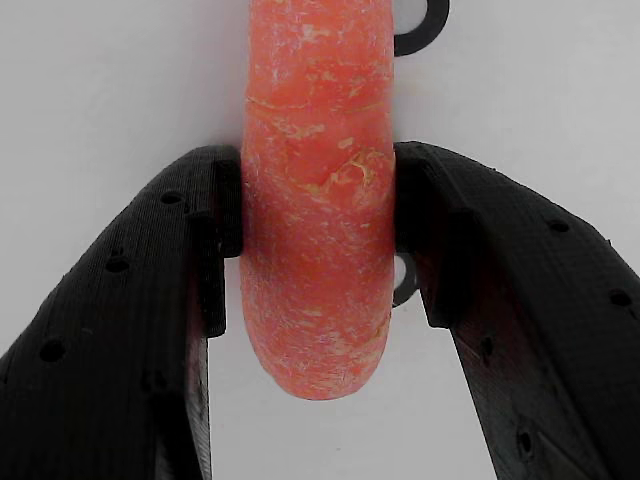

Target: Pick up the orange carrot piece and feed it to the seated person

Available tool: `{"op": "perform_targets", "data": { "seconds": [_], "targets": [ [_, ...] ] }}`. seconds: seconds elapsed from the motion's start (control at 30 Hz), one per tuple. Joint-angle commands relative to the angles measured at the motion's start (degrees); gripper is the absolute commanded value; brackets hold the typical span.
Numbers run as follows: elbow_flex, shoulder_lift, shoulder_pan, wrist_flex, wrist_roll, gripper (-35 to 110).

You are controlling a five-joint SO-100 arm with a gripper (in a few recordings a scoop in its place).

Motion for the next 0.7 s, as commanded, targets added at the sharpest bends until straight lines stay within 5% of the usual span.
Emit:
{"op": "perform_targets", "data": {
  "seconds": [0.0, 0.67],
  "targets": [
    [-1.8, 2.2, 0.7, 0.3, -0.6, -3],
    [-4.6, 25.0, -21.1, -0.6, -1.2, -3]
  ]
}}
